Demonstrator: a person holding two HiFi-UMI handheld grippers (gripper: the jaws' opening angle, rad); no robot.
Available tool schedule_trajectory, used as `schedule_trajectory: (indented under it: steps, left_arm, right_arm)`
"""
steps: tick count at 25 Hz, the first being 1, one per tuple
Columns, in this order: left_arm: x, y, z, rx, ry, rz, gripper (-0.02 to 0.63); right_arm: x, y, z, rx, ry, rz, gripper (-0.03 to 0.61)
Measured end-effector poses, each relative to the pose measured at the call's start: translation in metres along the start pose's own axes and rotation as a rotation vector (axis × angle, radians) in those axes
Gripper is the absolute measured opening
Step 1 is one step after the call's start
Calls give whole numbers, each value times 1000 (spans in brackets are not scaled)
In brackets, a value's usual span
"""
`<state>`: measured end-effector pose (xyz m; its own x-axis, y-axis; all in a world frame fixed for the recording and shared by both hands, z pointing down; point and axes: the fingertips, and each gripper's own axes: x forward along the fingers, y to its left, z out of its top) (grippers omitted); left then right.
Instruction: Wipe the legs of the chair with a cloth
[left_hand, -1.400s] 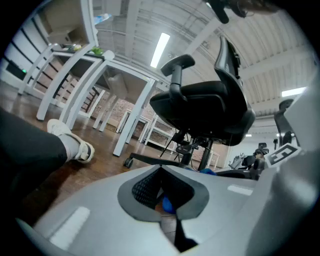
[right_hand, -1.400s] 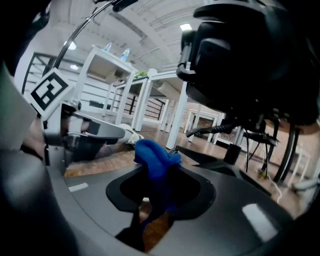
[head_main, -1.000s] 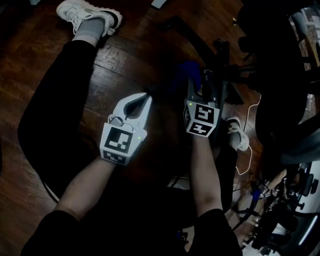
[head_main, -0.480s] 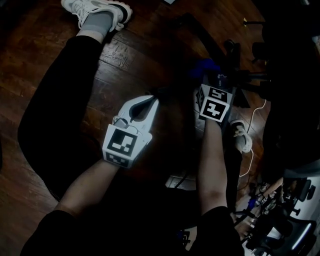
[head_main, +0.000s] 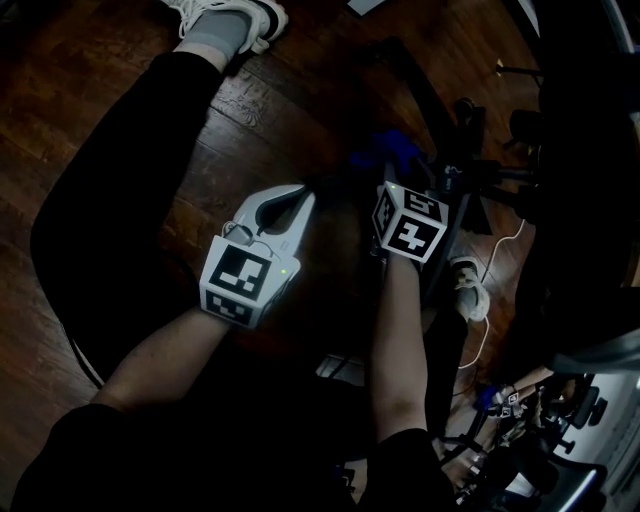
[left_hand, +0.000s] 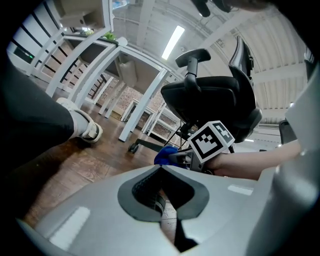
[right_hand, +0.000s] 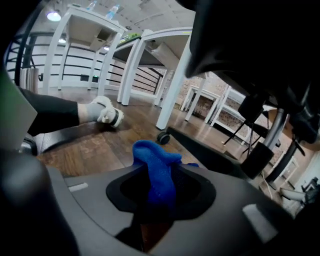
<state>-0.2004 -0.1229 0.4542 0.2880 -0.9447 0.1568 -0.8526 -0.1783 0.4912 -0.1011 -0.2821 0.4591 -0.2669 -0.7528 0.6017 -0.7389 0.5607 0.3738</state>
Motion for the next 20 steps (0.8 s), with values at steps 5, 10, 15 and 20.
schedule_trajectory:
  steps: [5, 10, 15, 20]
  left_arm:
    - [-7, 8, 3, -14, -19, 27, 3]
    - [-11, 14, 2, -23, -25, 57, 3]
    - [-16, 21, 5, -2, -40, 95, 3]
    - [-19, 22, 7, 5, -50, 104, 3]
  right_arm:
    - [-6, 53, 2, -64, 32, 102, 130]
    - [-12, 88, 2, -81, 26, 166, 130]
    - [-21, 119, 3, -26, 6, 264, 130]
    - [-37, 117, 15, 85, -150, 300, 129]
